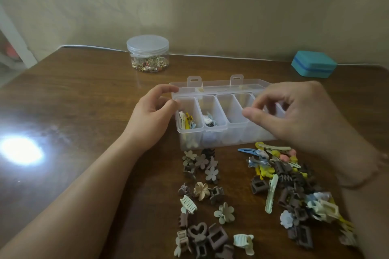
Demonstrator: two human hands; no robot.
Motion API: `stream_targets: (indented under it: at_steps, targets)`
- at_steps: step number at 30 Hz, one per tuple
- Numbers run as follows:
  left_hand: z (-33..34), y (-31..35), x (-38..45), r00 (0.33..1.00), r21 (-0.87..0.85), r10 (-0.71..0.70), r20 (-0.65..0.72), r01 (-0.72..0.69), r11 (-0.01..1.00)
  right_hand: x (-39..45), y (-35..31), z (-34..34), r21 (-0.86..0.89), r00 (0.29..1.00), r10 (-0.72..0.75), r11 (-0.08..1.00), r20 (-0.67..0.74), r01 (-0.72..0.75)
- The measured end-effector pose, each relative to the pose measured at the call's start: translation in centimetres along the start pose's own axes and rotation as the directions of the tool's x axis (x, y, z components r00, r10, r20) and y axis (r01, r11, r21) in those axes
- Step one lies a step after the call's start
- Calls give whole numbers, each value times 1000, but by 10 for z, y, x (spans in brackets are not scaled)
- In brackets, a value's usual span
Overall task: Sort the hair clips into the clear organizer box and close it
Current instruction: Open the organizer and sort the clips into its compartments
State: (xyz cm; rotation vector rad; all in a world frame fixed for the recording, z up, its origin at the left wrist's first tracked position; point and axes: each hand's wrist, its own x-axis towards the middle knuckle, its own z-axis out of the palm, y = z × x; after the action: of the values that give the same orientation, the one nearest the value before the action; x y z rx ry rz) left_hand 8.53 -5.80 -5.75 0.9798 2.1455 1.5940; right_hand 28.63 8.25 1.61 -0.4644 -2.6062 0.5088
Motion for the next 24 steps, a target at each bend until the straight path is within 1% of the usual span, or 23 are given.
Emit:
stream_targets:
  at_steps: [1,2,3,4,5,6,8,11,14,15,16,17,18,19,20,21,22,24]
  targets:
    - [0,0,0,1000,2,0,1,0,1000,-2,-5,-8,-24,997,13,1000,81,-11]
    - [0,0,0,1000,1,1,2,-1,1000,-4,-9,-13,-76,980,37,997,197,-22]
    - [0,-1,0,1000,-1,1,3,-1,1000,-6,-10,-15,-165,945,62,986,321,-8]
    - [0,-1,0,1000,-3,0,5,0,1000,-8,-11,-14,-263,906,87,964,414,28]
    - [0,-1,0,1000,-2,-1,5,1,1000,-9,-12,-11,-350,874,111,934,474,70]
    - [0,-1,0,1000,-1,-3,2,3,1000,-9,-12,-7,-411,848,126,905,514,114]
    - [0,-1,1,1000,3,-4,-3,4,1000,-10,-10,1,-452,819,151,880,553,143]
    - [0,-1,0,1000,3,-3,-6,3,1000,-11,-9,8,-438,818,118,882,563,174]
    - [0,-1,0,1000,2,-2,-8,2,1000,-11,-7,4,-359,822,46,912,567,196]
    - [0,-1,0,1000,2,-3,-7,3,1000,-10,-7,0,-305,830,24,936,558,178]
    - [0,-1,0,1000,1,-3,-6,3,1000,-9,-8,-3,-227,856,1,964,517,136]
    - [0,-1,1,1000,2,-2,-3,2,1000,-7,-8,-5,-122,907,-27,989,420,86]
    - [0,-1,1,1000,3,-2,-1,2,1000,-5,-7,-4,-1,964,-45,999,263,47]
    - [0,-1,1,1000,2,-2,1,2,1000,-4,-5,-2,106,996,-45,994,83,36]
    - [0,-1,1,1000,-2,-5,3,5,1000,-2,-3,2,167,998,-25,985,-59,35]
    - [0,-1,0,1000,-4,-8,2,8,1000,0,0,8,188,991,-1,982,-133,26]
    - [0,0,0,1000,-4,-9,2,9,1000,2,2,15,178,989,17,984,-149,10]
    - [0,0,0,1000,0,-8,1,8,1000,3,8,24,108,995,29,994,-99,-18]
